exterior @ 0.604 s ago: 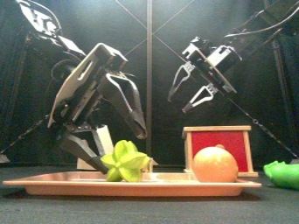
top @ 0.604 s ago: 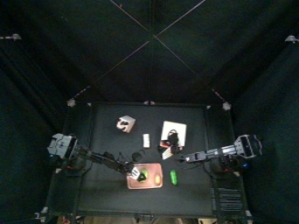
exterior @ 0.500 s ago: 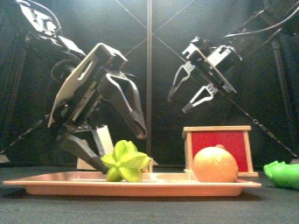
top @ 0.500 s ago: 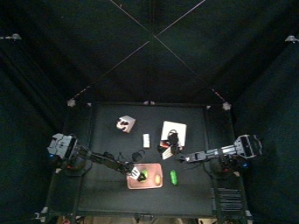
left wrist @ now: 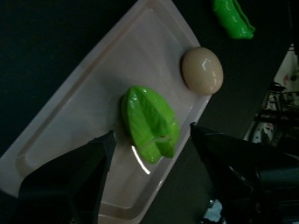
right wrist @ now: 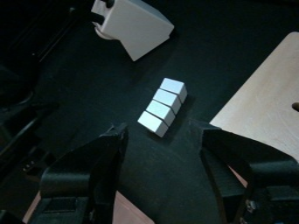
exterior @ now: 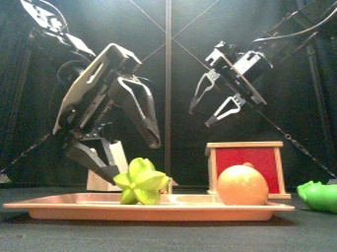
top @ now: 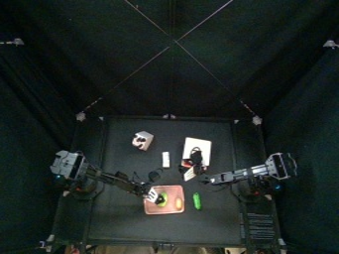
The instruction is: Grab starfruit
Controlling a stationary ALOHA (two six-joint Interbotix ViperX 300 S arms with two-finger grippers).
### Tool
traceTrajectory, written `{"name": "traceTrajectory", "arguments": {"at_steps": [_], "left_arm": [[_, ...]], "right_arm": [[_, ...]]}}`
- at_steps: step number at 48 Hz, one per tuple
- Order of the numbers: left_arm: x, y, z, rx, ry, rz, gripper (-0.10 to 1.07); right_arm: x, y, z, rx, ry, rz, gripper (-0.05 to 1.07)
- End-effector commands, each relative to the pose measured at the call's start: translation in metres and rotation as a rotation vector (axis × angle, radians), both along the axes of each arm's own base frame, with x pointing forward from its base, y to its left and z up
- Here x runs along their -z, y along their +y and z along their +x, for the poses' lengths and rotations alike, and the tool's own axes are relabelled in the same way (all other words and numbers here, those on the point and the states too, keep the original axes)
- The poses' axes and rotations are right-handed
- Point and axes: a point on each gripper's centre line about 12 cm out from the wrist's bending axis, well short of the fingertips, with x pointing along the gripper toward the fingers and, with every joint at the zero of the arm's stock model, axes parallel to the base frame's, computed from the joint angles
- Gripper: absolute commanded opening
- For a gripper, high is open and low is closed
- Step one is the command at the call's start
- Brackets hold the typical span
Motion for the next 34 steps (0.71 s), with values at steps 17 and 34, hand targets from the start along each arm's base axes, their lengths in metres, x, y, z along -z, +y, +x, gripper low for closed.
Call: {"name": "traceTrajectory", "arguments": {"at_steps": [17,34], "left_arm": [[-0.013,-0.010,0.015,-0.037,0.044,0.010,1.00],[-0.002,-0.017,0.023,-0.061,0.057,-0.041,1.00]], "right_arm": [[-0.012,0.003,-0.010,0.000,-0.037,-0.006,0.90],[-0.008,-0.001,-0.024,0.061,-0.023,0.014,0.90]]}}
